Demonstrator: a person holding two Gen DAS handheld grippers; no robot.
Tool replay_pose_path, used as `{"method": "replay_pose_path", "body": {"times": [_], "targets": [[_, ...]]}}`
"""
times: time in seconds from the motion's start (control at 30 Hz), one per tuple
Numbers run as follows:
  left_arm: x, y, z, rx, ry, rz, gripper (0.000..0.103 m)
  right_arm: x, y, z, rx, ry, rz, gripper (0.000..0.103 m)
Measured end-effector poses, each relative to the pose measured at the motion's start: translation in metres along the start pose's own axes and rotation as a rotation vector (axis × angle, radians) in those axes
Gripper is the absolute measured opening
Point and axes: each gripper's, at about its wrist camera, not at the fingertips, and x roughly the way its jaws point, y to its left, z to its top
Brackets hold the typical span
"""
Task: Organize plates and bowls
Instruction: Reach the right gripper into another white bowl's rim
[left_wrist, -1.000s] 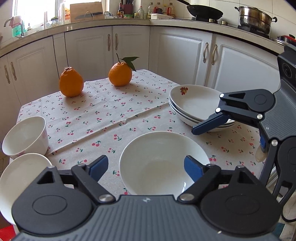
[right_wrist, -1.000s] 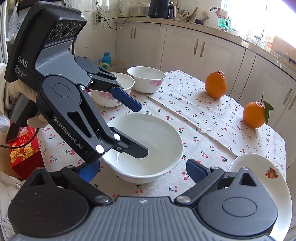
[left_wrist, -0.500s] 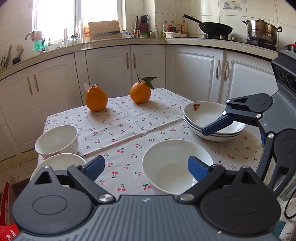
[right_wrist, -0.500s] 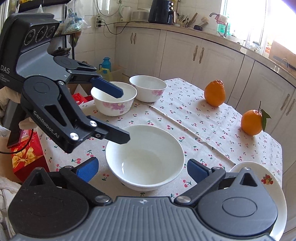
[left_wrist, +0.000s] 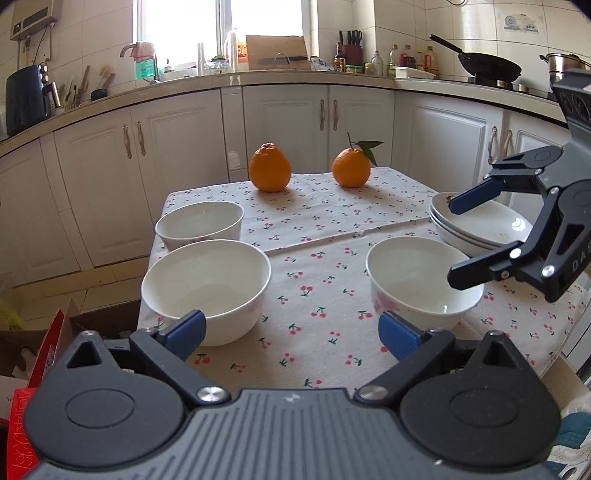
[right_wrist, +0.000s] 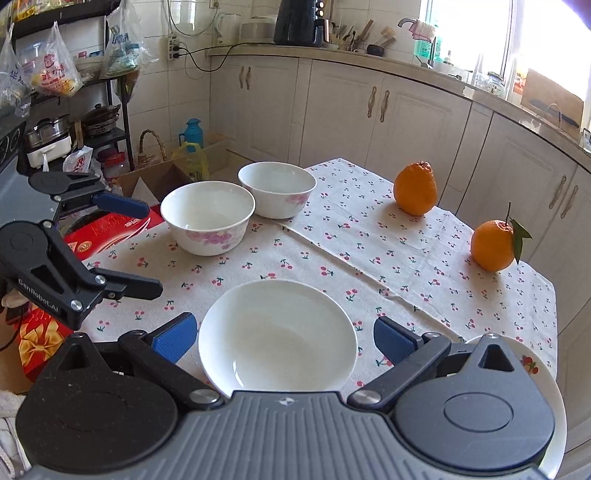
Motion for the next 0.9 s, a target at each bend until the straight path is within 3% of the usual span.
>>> {"method": "replay_pose_path", "body": {"times": [0.43,0.9], "targets": [[0.011,0.042,-0.011,-0.059,-0.014,0.064,0.100,0.044,0.016,0.056,-0.010,0.035,0.079,0.103],[0.034,0.055,-0.010,0.004,-0.033,0.071,0.100,0.111,0.019,0.101,-0.019,0.110,0.204,0.103]]}}
